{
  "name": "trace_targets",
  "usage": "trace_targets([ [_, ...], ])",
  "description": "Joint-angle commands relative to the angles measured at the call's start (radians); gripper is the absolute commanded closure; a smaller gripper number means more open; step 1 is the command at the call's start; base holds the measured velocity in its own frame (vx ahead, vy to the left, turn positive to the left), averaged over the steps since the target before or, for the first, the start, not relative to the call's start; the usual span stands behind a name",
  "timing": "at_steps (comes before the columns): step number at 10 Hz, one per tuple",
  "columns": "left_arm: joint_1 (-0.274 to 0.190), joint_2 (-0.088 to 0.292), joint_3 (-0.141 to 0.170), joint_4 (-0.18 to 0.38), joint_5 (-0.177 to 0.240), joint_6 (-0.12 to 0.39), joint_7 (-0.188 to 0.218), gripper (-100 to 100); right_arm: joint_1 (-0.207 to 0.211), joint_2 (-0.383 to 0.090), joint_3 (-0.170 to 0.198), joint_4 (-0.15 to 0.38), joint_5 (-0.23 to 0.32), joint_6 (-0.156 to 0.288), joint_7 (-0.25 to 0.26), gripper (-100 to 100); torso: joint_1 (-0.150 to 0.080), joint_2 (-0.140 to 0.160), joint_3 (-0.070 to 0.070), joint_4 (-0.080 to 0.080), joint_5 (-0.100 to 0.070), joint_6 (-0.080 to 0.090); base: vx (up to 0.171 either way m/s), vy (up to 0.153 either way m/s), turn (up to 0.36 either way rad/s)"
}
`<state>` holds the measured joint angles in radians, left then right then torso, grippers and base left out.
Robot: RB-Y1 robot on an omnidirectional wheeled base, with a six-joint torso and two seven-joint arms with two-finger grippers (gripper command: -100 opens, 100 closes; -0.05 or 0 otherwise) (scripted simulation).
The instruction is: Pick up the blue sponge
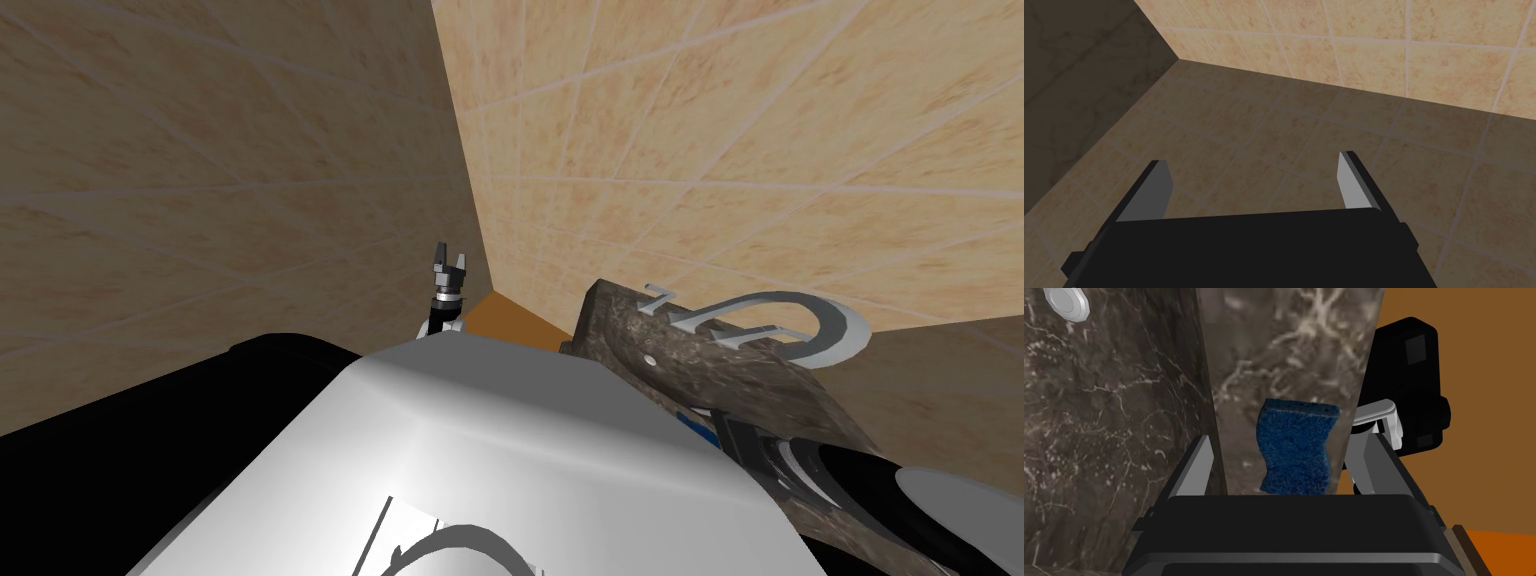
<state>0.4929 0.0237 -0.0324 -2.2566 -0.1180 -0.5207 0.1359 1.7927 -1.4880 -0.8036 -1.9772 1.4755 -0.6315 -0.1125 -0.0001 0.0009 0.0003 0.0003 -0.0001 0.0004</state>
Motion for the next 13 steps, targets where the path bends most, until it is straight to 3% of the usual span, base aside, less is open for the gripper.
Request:
trace_targets([
  [1, 0.0, 0.0, 0.0, 0.0, 0.0, 0.0, 0.0, 0, 0.0, 0.0, 0.0, 0.0, 0.0, 0.0, 0.0, 100, 0.0, 0.0, 0.0, 0.0, 0.0, 0.0, 0.0, 0.0, 0.0],
  [5, 0.0, 0.0, 0.0, 0.0, 0.0, 0.0, 0.0, 0, 0.0, -0.001, 0.0, -0.001, 0.0, -0.001, 0.001, 100, 0.0, 0.0, 0.0, 0.0, 0.0, 0.001, 0.0, 0.0, 0.0],
  [6, 0.0, 0.0, 0.0, 0.0, 0.0, 0.0, 0.0, 0, 0.0, -0.001, 0.0, -0.001, 0.0, -0.001, 0.001, 0, 0.0, 0.0, 0.0, 0.0, 0.0, 0.001, 0.0, 0.0, 0.0],
  [7, 0.0, 0.0, 0.0, 0.0, 0.0, 0.0, 0.0, 0, 0.011, 0.011, -0.035, -0.012, -0.003, -0.024, -0.003, 100, 0.0, 0.001, 0.0, 0.0, 0.0, 0.001, -0.01, -0.002, -0.025],
  [11, 0.0, 0.0, 0.0, 0.0, 0.0, 0.0, 0.0, 0, 0.037, 0.037, -0.121, -0.039, -0.012, -0.084, -0.008, 100, 0.0, 0.002, 0.001, 0.0, 0.0, 0.0, -0.016, -0.001, -0.017],
  [12, 0.0, 0.0, 0.0, 0.0, 0.0, 0.0, 0.0, 0, 0.033, 0.033, -0.106, -0.035, -0.01, -0.072, -0.009, 100, 0.0, 0.001, 0.001, 0.0, 0.0, 0.0, -0.006, -0.001, -0.003],
  [13, 0.0, 0.0, 0.0, 0.0, 0.0, 0.0, 0.0, 0, 0.033, 0.033, -0.109, -0.036, -0.01, -0.076, -0.01, 0, 0.0, 0.001, 0.001, 0.0, 0.0, 0.0, 0.0, 0.0, 0.0],
])
